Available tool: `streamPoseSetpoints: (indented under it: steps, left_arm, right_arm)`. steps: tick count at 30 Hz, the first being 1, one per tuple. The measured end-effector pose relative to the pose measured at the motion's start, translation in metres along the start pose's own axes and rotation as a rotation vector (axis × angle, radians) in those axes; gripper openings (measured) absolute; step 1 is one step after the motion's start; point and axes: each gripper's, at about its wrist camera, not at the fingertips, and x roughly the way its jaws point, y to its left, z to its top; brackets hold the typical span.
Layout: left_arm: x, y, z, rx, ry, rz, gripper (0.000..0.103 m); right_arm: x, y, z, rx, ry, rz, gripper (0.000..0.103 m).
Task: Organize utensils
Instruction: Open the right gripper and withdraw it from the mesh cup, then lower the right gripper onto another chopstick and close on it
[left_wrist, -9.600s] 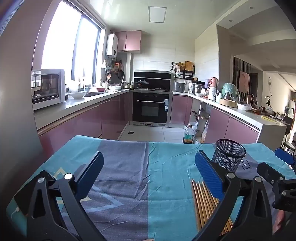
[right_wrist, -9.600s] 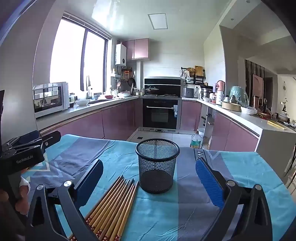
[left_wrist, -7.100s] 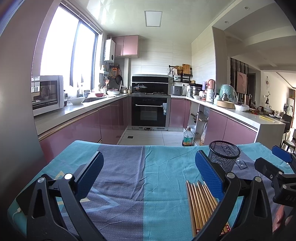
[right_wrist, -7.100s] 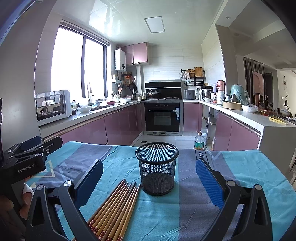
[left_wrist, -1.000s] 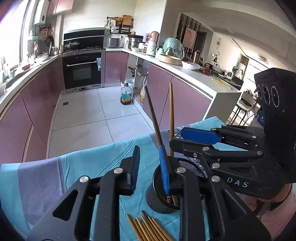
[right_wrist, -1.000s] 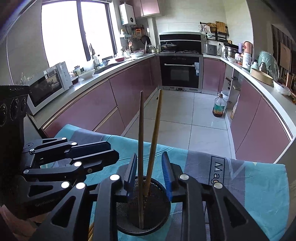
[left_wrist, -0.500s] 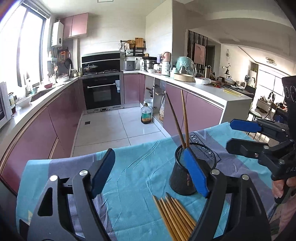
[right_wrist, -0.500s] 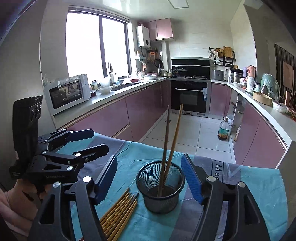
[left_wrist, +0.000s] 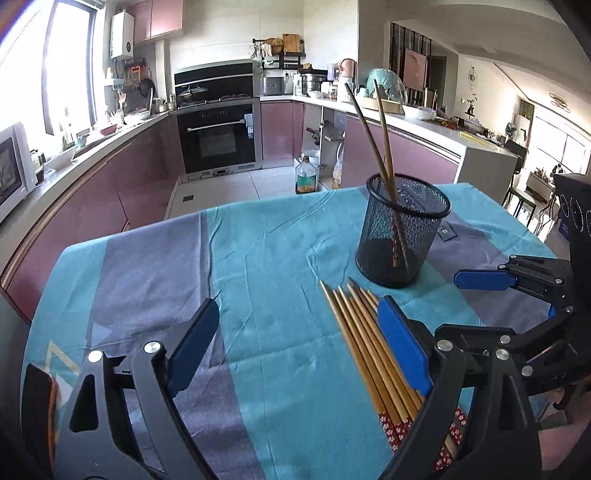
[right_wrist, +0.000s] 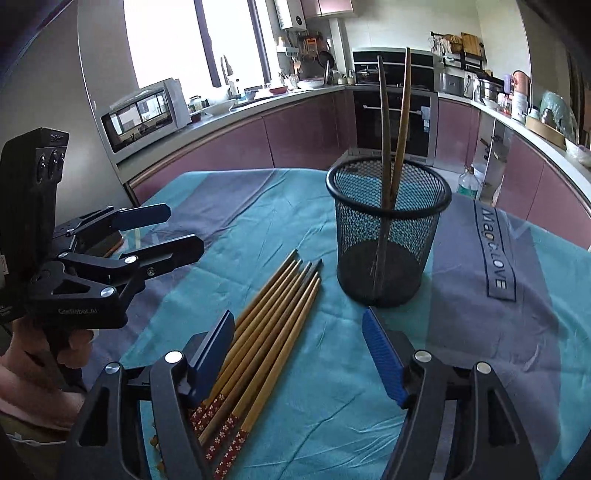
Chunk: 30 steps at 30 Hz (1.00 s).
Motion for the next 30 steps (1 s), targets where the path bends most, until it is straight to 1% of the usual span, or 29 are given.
streamPoseSetpoints:
  steps: [4,7,10,14,21,30]
  left_arm:
    - [0.012,-0.003,-0.019,-0.003,0.057,-0.010,0.085]
    - [0.022,-0.012,-0.023,0.013,0.092,-0.008,0.083]
    - [0.028,-0.015,-0.026,0.013,0.121,-0.021,0.081]
    - [0.031,-0.021,-0.031,0.021,0.144,-0.026,0.078]
    - [0.038,-0.022,-0.039,0.009,0.179,-0.033,0.076]
    - [0.046,-0.022,-0.043,0.004,0.201,-0.041,0.075]
  right_arm:
    - [0.009,-0.003,-0.011,0.029,0.039,-0.008,0.062]
    - [0.012,-0.002,-0.017,0.031,0.055,-0.013,0.059]
    - [0.014,0.001,-0.021,0.027,0.066,-0.019,0.057]
    - [0.015,0.003,-0.024,0.020,0.077,-0.030,0.053]
    - [0.016,0.004,-0.030,0.022,0.081,-0.034,0.053]
    - [0.018,0.004,-0.034,0.018,0.090,-0.051,0.051]
